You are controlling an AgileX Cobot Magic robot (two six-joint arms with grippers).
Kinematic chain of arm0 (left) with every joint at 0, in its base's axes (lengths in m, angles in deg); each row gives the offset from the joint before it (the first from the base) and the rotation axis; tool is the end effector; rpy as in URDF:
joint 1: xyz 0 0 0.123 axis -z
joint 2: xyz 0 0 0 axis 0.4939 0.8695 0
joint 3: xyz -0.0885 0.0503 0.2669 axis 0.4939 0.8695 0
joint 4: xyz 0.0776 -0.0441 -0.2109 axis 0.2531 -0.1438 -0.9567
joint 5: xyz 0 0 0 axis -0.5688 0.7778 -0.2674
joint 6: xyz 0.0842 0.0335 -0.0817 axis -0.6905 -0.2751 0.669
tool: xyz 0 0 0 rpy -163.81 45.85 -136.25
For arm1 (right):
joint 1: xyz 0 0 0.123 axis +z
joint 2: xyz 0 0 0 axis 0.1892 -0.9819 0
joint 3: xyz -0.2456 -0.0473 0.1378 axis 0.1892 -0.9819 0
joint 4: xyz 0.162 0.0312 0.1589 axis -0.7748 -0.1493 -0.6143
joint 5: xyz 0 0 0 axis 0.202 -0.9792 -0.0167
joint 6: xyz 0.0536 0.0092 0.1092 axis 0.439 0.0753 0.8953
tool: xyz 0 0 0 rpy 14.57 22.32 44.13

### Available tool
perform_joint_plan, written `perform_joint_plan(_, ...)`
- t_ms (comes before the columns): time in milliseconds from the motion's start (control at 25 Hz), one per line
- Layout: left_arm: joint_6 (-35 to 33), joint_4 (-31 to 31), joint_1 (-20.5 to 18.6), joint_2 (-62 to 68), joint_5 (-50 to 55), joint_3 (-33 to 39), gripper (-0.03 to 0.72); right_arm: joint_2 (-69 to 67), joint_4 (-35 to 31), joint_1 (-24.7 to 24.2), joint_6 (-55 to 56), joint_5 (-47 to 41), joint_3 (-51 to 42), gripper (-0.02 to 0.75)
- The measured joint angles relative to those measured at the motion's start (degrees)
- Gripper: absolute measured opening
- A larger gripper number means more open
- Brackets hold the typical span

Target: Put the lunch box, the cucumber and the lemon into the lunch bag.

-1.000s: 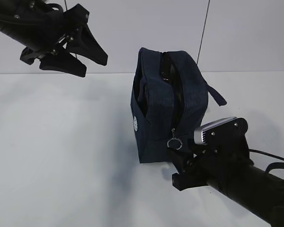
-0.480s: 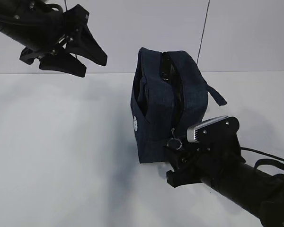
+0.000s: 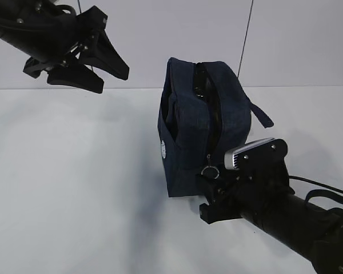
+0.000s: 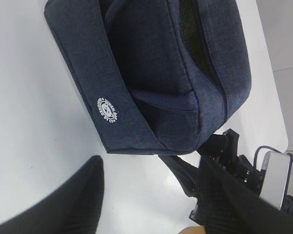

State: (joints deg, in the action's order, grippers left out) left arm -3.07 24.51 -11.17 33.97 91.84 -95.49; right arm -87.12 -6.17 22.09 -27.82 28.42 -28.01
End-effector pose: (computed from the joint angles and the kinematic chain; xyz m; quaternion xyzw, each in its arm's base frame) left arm 0.3121 -0.1727 0.2938 0.0709 0.9188 -0.3437 0.1805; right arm 0.2671 0.1583 0.1147 -0.1678 0.8180 0.1415 0.5316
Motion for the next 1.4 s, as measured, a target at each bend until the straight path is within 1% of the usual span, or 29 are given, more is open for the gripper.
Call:
perform_joint_plan(520, 0.0, 0.1, 0.0, 0.0, 0.0, 0.0, 0.434, -0.1, 0.0, 0.0, -0.7, 0.0, 0.1, 0.418)
perform_joint_plan(800, 0.0, 0.1, 0.0, 0.0, 0.0, 0.0, 0.434, -0.1, 0.1, 0.0, -0.9, 0.0, 0.1, 0.349)
perform_joint_plan(1000, 0.0, 0.1, 0.0, 0.0, 0.0, 0.0, 0.434, -0.1, 0.4, 0.0, -0.9, 0.0, 0.1, 0.343)
perform_joint_plan(1200, 0.0, 0.1, 0.0, 0.0, -0.1, 0.0, 0.434, -0.1, 3.2, 0.0, -1.0, 0.0, 0.1, 0.34)
perform_joint_plan(1400, 0.0, 0.1, 0.0, 0.0, -0.4, 0.0, 0.434, -0.1, 3.2, 0.0, -1.5, 0.0, 0.1, 0.309)
